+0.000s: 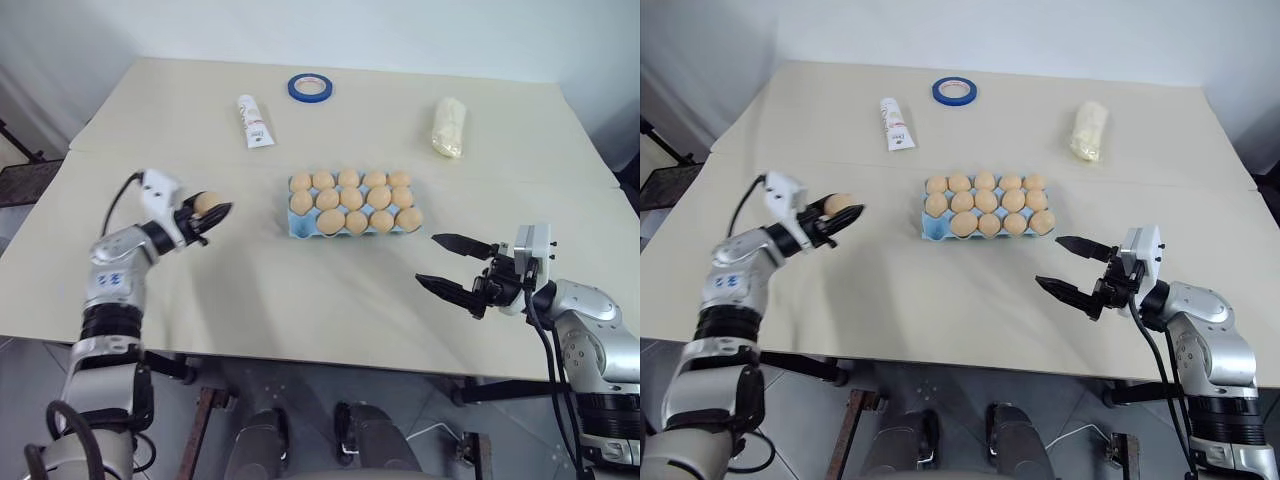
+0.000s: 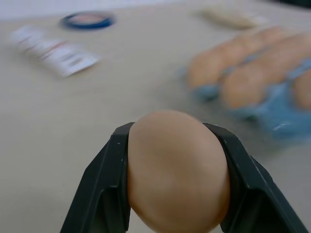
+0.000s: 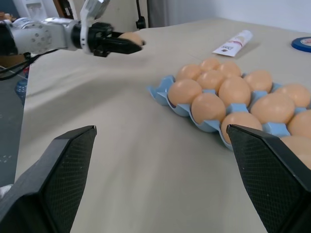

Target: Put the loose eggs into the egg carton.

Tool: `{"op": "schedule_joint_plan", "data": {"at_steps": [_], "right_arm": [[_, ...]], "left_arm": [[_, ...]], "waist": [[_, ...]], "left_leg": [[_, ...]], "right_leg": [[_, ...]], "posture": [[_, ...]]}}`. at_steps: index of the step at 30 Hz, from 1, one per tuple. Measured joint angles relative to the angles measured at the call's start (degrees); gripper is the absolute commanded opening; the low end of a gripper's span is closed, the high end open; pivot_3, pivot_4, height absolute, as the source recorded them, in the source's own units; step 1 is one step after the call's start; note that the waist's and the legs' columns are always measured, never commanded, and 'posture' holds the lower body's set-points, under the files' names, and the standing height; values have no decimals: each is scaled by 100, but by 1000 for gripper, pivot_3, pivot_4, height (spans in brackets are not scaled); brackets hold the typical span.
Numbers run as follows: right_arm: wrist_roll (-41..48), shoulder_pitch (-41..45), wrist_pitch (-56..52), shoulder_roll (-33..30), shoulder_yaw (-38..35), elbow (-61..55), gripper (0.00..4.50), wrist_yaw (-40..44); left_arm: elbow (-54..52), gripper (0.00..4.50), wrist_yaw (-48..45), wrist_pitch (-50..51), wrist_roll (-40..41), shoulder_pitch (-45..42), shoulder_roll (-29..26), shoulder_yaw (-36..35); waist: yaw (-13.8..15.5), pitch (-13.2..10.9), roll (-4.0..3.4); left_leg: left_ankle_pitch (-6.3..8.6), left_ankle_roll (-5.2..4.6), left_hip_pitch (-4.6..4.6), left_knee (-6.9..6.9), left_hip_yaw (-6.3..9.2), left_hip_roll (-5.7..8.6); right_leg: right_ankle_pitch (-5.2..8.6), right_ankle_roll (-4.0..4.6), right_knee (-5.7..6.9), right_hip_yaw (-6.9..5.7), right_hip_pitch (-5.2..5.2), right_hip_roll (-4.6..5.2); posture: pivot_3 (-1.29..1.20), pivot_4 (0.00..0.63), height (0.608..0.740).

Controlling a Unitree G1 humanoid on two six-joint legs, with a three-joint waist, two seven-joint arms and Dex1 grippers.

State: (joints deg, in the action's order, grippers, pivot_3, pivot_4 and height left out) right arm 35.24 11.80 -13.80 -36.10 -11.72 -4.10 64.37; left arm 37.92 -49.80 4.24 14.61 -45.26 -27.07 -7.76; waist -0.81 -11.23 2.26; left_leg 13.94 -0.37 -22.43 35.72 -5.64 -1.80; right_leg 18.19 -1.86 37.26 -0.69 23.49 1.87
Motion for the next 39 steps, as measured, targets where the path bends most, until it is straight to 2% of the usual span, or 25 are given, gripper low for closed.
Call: {"op": "schedule_joint_plan", "data": {"at_steps": [5, 9, 17, 18, 19, 23, 25, 35, 38, 39], "right_arm": [[4, -228, 17, 56, -20, -68, 4500, -121], [13, -493, 28, 71, -132, -314, 4500, -268], [74, -1060, 31, 134, -373, -791, 4500, -547], [77, -1093, 31, 134, -410, -823, 4500, -562], [77, -1110, 31, 134, -434, -850, 4500, -574], [84, -1139, 31, 134, -455, -921, 4500, -621], [84, -1139, 31, 134, -456, -922, 4500, -635], [85, -1052, 30, 113, -455, -916, 4500, -632], [86, -929, 28, 61, -453, -881, 4500, -579], [86, -808, 28, 50, -445, -814, 4500, -500]], "left_arm": [[281, 1737, -360, -12, 4, -390, 403, 266], [1027, 1737, -488, -204, -161, -790, 659, 456], [1953, 1737, -656, -684, -312, -1304, 782, 552], [2029, 2436, -702, -709, -329, -1328, 815, 553], [2130, 2631, -727, -744, -351, -1361, 835, 554], [2363, 3953, -738, -887, -402, -1446, 894, 553], [2373, 4472, -744, -916, -407, -1488, 901, 552], [2184, 4472, -812, -1036, -377, -1506, 755, 422], [1575, 4472, -1020, -1001, -237, -1311, 475, 308], [1066, 4472, -1062, -925, -170, -1009, 260, 241]], "waist": [[-51, 0, 0], [-74, 0, 1], [-72, -1, 1], [-72, -1, 1], [-71, -1, 1], [-72, -1, 2], [-73, -1, 2], [-78, -2, 3], [-92, -2, 2], [-121, -1, 1]], "left_leg": [[1, -1, 1, 24, -2, -4], [0, -1, 1, 35, -1, -4], [2, 0, -1, 33, -3, -2], [2, -1, -1, 34, -3, -1], [2, -2, -1, 34, -3, -1], [3, -2, 0, 34, -2, -2], [3, -2, -1, 33, -2, -2], [3, -2, -1, 33, -2, -2], [3, -1, 1, 28, -3, -4], [4, 2, 8, 23, -12, -6]], "right_leg": [[1, -2, 22, 6, 1, -9], [0, -6, 29, 9, 0, -11], [2, -14, 25, 12, 1, -10], [2, -14, 25, 13, 0, -9], [1, -15, 25, 12, 0, -9], [1, -15, 26, 12, 1, -10], [1, -15, 26, 12, 1, -10], [1, -15, 26, 13, 2, -10], [2, -14, 26, 14, 2, -11], [2, -13, 27, 23, 2, -12]], "posture": [[0, 150, 740], [0, 150, 740], [0, 150, 740], [0, 150, 740], [0, 150, 740], [0, 150, 740], [0, 150, 740], [0, 150, 740], [0, 150, 740], [0, 150, 740]]}}
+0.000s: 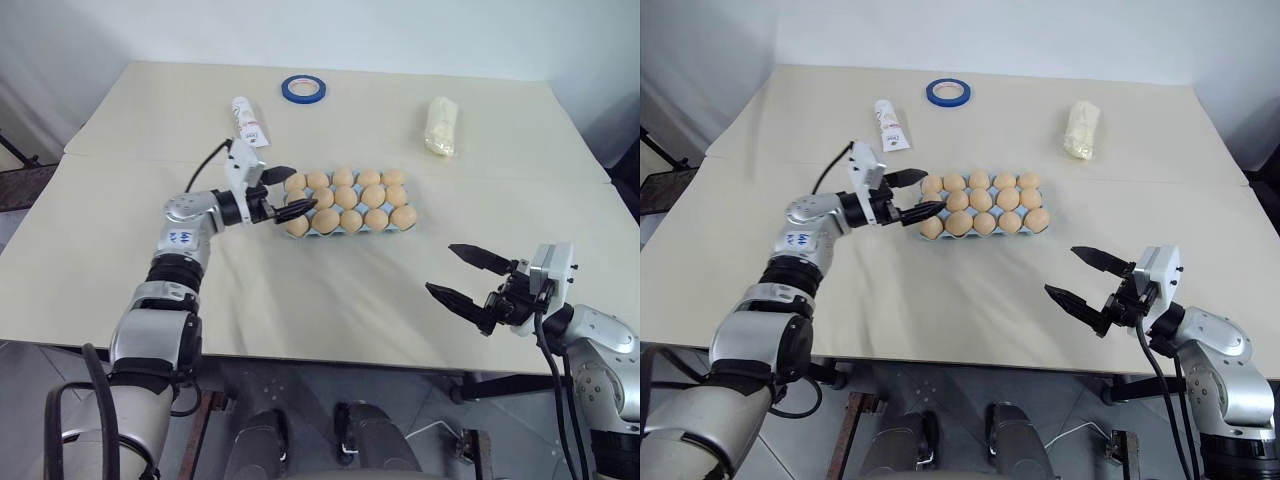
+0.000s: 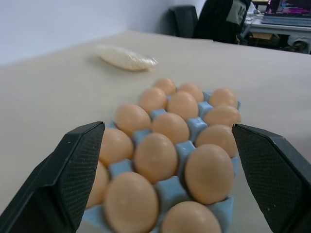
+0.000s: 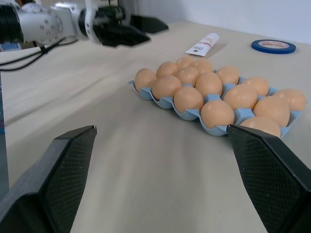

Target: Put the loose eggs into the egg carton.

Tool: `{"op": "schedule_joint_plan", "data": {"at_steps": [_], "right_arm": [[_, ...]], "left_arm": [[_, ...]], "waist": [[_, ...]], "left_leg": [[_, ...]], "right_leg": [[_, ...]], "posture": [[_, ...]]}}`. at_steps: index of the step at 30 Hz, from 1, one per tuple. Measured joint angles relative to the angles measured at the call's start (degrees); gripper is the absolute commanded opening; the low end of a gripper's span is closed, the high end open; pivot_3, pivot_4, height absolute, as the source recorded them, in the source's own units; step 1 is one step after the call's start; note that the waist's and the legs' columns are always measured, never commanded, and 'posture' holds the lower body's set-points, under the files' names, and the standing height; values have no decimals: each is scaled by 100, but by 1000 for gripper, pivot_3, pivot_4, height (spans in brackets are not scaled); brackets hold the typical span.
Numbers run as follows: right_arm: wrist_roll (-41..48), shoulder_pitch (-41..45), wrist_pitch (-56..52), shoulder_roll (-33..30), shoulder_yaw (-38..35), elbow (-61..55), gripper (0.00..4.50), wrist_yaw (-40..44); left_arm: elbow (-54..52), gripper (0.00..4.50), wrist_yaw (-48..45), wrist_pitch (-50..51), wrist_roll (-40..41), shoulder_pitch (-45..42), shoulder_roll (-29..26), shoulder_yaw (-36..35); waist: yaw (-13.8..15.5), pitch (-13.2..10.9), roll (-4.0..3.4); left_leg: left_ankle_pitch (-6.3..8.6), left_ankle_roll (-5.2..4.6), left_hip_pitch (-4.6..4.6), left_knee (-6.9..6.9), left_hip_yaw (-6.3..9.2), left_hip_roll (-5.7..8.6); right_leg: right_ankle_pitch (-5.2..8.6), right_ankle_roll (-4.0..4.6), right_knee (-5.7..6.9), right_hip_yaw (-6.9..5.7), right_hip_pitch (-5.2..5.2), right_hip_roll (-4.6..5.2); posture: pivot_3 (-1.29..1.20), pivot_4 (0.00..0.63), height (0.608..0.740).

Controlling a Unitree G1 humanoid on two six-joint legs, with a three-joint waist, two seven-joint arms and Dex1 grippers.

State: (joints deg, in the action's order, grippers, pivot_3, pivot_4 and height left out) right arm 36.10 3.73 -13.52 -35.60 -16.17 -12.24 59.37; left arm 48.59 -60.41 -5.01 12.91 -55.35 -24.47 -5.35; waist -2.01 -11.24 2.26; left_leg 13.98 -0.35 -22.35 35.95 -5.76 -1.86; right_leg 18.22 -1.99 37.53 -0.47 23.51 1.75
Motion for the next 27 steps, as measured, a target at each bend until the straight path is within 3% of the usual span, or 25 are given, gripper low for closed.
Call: {"op": "schedule_joint_plan", "data": {"at_steps": [9, 15, 27], "right_arm": [[-114, 1010, 3, -105, 369, 931, 4500, 610], [-360, 1609, 134, -225, 626, 1724, 4500, 1134], [-652, 2038, 370, -249, 741, 2456, 4500, 1494]], "left_arm": [[-2220, 4472, -230, 1143, 530, 1953, -924, -393], [-2925, 4472, -429, 1434, 811, 3013, -1444, -702], [-2983, 4472, -414, 1406, 888, 3021, -1624, -807]], "waist": [[41, -1, -1], [38, -2, -2], [33, -4, -4]], "left_leg": [[-3, -5, 2, 10, 8, 4], [-2, -7, 0, 0, 17, 9], [-3, -8, -9, -23, 23, 12]], "right_leg": [[3, 8, 15, -5, -2, 14], [9, 17, 7, -17, 0, 31], [13, 24, -9, -46, 3, 48]], "posture": [[0, 150, 740], [0, 150, 740], [0, 150, 740]]}}
